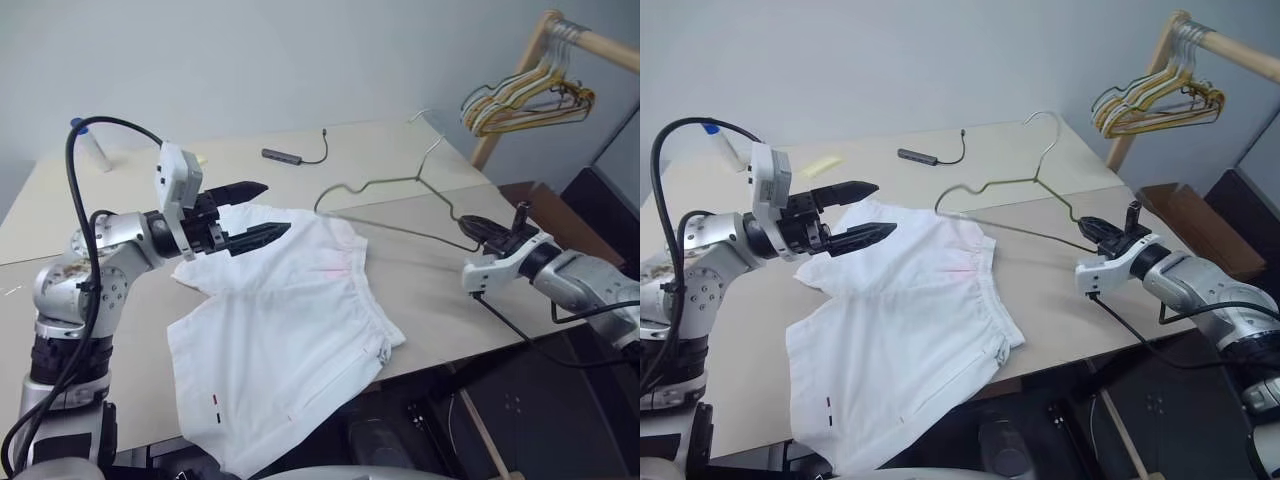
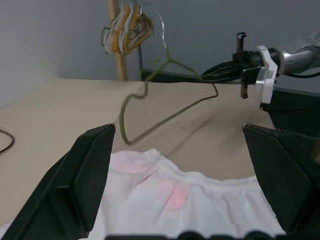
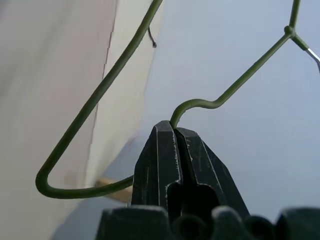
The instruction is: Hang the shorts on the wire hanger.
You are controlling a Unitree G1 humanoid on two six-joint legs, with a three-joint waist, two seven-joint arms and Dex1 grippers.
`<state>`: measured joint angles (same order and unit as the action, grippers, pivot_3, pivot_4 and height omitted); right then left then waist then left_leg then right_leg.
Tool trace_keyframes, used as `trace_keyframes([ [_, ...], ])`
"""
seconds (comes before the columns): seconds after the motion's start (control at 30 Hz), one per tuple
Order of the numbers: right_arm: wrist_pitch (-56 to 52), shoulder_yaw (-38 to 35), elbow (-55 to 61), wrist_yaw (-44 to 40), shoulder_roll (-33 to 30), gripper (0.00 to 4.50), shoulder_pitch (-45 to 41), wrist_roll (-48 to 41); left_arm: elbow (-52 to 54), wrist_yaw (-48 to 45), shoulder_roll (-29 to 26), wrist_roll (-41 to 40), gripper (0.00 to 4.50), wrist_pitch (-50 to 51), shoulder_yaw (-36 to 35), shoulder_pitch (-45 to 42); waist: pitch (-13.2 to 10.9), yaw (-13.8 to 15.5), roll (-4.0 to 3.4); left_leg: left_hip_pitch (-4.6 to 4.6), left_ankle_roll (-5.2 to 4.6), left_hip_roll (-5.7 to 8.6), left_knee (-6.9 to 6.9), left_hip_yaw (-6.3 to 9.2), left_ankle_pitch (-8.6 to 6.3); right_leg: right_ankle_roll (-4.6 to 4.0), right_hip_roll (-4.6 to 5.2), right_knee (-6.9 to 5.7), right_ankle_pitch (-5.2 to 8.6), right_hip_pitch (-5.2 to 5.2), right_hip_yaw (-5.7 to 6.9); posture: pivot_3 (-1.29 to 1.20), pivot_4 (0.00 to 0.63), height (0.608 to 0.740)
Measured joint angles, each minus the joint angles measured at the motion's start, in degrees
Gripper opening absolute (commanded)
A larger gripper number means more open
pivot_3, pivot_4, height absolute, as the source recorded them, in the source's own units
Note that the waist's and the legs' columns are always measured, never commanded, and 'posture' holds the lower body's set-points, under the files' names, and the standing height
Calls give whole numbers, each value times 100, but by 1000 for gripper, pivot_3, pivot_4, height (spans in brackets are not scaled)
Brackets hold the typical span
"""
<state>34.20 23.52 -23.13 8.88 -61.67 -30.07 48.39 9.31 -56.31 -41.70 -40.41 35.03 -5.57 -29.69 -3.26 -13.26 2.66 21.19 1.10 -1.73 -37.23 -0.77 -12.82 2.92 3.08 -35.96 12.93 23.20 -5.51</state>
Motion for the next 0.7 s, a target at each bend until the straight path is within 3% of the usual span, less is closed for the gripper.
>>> trace_keyframes([
  [0.23,721,268,-94,797,232,8,-736,1059,-615,-571,-121,563,4373,524,1153,-878,0,-306,0,-6,-3,9,-1,15,2,10,2,-1,-6,-12,-3,-204,0,740],
  [0.37,929,315,-68,1058,355,8,-876,1434,-828,-527,158,1127,4373,745,1873,-1301,0,-354,0,-3,-3,10,-1,18,2,13,3,0,-8,-10,-5,-211,0,740],
  [0.5,960,315,-19,1180,471,8,-1010,1571,-1016,-502,348,1385,4373,1070,2206,-1576,0,-440,0,-6,-3,10,2,23,2,14,2,-3,-8,-10,-6,-221,0,740],
  [0.7,936,283,-22,1179,471,8,-1011,1608,-960,-795,116,1581,4373,1253,2463,-1421,0,-587,0,-8,-4,12,1,26,3,15,4,-7,-8,-12,-10,-228,0,740],
])
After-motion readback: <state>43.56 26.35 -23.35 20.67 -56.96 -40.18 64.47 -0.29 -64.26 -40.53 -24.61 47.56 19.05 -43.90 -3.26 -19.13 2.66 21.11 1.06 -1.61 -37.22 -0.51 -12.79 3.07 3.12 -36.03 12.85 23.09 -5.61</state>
